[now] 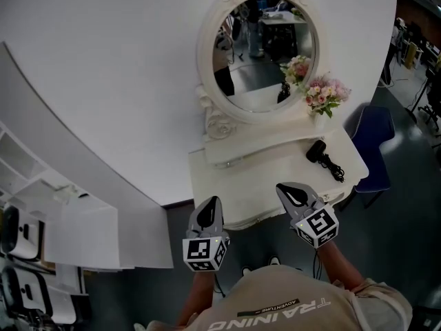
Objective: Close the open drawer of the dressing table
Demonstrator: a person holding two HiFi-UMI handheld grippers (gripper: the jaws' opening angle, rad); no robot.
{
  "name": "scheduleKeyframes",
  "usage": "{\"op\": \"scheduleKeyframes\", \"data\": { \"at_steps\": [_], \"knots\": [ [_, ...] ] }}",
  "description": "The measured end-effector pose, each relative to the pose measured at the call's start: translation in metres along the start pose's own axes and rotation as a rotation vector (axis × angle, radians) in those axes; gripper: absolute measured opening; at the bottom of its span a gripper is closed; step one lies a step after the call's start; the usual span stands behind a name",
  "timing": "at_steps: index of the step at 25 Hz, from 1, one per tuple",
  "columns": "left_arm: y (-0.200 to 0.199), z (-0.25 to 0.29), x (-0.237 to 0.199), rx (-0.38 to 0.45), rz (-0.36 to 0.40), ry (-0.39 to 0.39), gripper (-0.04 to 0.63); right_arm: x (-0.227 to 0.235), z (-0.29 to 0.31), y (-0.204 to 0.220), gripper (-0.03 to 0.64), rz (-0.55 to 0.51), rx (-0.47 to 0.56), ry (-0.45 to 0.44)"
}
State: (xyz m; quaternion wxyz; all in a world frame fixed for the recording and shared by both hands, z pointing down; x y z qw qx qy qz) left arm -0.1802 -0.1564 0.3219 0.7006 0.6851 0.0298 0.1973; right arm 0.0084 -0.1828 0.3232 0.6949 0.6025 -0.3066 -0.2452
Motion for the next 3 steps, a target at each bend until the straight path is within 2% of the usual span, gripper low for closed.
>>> {"op": "scheduleKeyframes", "data": {
  "at_steps": [3],
  "knots": [
    [0.0001,-0.0006,-0.0065,-0.006,-0.003,-0.004,0.018,0.0045,-0.0008,0.0021,0.002,0.021,0.0,0.014]
  ]
}}
Point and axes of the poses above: the fingertips, and each gripper's own axes: z forward along the fingers, x to its right, y out of its underside, the point moved 2 cm from there along -z, backward along the fingers, and after that the axes turned 14 degrees about z, right-handed, at the moved point
